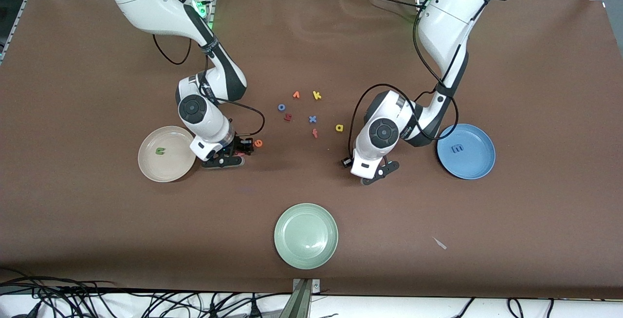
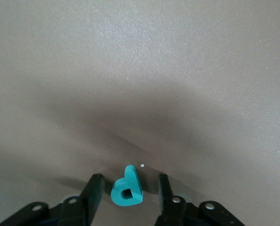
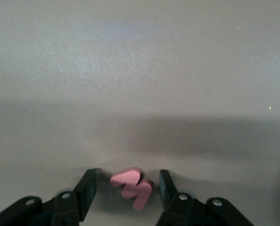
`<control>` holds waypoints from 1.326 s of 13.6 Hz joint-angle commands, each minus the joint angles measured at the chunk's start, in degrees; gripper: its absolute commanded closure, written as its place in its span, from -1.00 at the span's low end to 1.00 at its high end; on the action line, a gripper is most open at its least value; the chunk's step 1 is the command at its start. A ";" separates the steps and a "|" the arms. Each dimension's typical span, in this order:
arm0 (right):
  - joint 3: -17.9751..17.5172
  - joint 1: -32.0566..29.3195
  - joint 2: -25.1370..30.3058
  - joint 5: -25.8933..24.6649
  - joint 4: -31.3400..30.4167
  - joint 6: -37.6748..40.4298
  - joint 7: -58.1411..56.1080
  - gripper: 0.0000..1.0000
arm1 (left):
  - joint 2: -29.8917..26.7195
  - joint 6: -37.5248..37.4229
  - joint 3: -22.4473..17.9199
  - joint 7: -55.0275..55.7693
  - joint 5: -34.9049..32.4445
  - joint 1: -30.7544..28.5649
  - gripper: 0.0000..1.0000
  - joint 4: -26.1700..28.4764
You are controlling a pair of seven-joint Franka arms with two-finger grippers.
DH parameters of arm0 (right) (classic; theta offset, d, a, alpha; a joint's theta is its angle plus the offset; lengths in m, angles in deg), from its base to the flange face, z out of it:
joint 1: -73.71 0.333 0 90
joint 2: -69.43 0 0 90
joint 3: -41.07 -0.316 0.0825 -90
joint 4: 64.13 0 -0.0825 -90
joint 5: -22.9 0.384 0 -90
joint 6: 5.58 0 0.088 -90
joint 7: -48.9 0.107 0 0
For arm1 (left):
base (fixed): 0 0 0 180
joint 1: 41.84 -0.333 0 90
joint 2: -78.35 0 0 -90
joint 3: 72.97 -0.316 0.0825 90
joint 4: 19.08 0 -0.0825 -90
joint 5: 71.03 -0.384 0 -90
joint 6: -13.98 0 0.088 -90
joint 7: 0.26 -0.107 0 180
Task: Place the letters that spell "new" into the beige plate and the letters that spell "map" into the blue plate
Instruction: 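Place the w on the cream plate while the left gripper places the p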
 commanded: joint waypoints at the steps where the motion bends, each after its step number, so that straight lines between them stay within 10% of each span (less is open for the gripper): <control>1: -0.08 -0.06 0.76 -0.13 -2.49 -1.74 -0.27 -0.23 | 0.86 -0.77 -0.65 1.51 -1.54 0.73 0.25 -1.42; 6: -0.08 -0.06 0.93 -0.13 -2.40 -1.65 -0.89 0.36 | -0.10 -2.87 -0.74 0.72 -2.67 -0.14 0.75 -1.86; 18: 9.04 -0.77 7.08 -0.05 0.76 13.27 -18.52 0.47 | -8.98 -34.95 -0.57 -50.40 -8.81 -18.85 0.76 -1.33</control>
